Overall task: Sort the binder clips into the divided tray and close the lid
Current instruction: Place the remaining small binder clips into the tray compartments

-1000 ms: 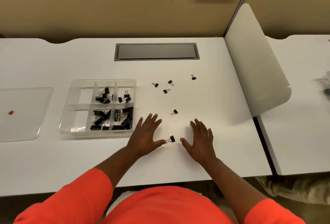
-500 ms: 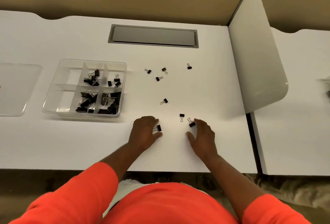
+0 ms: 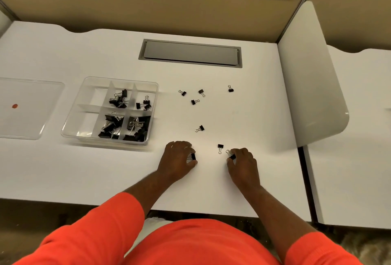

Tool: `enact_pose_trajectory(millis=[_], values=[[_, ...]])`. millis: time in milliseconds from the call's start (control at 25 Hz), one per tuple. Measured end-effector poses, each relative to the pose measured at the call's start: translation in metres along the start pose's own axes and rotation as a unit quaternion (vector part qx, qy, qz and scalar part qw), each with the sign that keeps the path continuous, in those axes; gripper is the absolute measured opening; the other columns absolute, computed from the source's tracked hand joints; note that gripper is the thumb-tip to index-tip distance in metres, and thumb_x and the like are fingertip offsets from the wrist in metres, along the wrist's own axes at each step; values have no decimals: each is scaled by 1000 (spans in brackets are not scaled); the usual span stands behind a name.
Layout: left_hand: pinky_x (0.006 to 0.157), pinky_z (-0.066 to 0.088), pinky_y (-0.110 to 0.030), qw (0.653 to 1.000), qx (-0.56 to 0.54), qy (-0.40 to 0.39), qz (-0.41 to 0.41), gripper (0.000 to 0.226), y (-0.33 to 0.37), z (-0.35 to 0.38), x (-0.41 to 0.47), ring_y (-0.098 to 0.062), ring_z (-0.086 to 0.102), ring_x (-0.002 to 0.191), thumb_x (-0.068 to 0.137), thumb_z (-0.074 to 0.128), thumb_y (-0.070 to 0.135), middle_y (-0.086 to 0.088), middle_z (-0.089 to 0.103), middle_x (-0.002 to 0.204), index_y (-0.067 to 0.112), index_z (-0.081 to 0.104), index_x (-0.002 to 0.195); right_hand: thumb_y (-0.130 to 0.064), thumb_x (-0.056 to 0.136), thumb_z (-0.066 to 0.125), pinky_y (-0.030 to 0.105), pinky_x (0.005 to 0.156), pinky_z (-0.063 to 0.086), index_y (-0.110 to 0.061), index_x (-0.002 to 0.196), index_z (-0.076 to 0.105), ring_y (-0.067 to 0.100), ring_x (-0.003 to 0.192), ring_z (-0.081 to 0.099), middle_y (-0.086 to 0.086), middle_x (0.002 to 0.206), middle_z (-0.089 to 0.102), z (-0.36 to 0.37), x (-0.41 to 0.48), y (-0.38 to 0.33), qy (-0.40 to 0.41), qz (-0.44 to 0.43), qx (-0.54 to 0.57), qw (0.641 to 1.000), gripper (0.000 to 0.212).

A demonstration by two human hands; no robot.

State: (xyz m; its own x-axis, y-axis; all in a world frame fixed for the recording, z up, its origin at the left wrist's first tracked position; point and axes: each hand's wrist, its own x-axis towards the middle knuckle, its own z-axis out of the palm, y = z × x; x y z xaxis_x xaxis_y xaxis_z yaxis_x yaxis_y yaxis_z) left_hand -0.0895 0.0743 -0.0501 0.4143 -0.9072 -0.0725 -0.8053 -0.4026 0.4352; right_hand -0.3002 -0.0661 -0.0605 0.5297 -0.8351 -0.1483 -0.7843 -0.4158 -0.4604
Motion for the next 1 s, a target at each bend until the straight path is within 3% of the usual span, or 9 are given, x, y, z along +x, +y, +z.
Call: enact_pose_trajectory(millis=[240, 520, 760, 1000], values=[[100, 43, -39, 999, -25, 18, 31, 35, -13, -26, 12, -18, 60, 110, 72, 74, 47, 4, 67, 120, 26, 73, 101, -15, 87, 65, 27, 80, 40, -17, 116, 65, 22, 101, 58, -1, 108, 59, 0, 2, -27, 22, 25, 78, 996, 29], [92, 43, -30, 996, -53, 47, 57, 37, -39, -64, 28, -13, 58, 108, 75, 73, 44, 7, 66, 115, 23, 69, 104, -10, 84, 69, 21, 86, 45, -18, 113, 65, 9, 99, 61, -10, 107, 65, 11, 27, -104, 90, -74, 148, 982, 31], [91, 44, -25, 991, -72, 90, 61, 36, -85, -99, 39, -10, 58, 106, 76, 73, 45, 8, 67, 113, 24, 69, 105, -13, 85, 70, 18, 84, 43, -20, 113, 67, -4, 93, 57, -15, 106, 68, 29, 51, -173, 81, -114, 152, 978, 29], [92, 46, -30, 987, -59, 136, 58, 36, -136, -125, 63, -10, 59, 106, 77, 74, 46, 8, 69, 111, 23, 71, 105, -16, 88, 69, 27, 92, 49, -21, 120, 65, 6, 104, 63, -15, 111, 67, 53, 73, -221, 68, -120, 163, 977, 32]])
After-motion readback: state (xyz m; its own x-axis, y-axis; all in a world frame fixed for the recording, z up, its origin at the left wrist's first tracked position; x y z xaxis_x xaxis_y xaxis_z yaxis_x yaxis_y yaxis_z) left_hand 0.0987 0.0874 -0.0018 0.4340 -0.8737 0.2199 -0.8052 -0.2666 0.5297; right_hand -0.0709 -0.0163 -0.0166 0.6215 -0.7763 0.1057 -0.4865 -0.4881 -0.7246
